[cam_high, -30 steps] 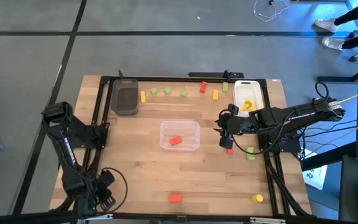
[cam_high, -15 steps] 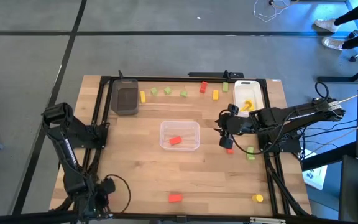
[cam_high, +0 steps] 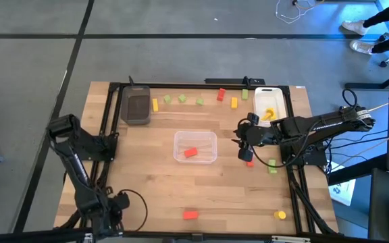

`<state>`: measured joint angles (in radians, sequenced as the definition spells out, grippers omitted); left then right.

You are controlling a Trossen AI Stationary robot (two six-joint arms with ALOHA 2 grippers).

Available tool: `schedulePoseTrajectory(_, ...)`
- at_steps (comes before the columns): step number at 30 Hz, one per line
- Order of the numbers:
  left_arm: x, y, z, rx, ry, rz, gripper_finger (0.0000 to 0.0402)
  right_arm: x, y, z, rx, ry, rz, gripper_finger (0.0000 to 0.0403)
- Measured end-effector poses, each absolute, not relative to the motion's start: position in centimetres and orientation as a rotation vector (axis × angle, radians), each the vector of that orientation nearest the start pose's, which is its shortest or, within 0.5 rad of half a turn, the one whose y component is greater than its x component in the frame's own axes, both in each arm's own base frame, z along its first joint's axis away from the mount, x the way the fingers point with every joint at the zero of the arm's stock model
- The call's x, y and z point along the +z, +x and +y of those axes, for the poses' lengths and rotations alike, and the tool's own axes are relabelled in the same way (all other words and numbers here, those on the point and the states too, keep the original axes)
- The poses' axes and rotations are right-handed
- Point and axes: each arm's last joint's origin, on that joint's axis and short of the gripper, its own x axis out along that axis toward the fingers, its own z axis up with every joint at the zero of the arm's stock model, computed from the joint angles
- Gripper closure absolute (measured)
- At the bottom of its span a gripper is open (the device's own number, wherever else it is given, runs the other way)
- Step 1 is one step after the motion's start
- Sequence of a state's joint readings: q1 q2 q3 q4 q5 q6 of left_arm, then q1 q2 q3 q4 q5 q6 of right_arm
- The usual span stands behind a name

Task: Sort & place blocks by color
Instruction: Put the orange block into the transparent bin

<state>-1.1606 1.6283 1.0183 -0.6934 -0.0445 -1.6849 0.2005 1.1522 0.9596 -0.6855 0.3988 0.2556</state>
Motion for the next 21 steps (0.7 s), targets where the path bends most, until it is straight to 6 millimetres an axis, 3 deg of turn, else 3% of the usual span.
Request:
schedulePoseTrajectory(6, 15.8, 11.9, -27.8, 0.269, -0.570, 1.552, 0.0272, 28.4, 22.3, 3.4, -0.289, -0.022, 0.807, 0.0242)
schedulePoseTrajectory(21, 15.7, 11.7, -28.0, 0.276, -0.601, 1.639, 0.0273, 28.5, 22.3, 3.4, -0.288, -0.019, 0.798, 0.0242)
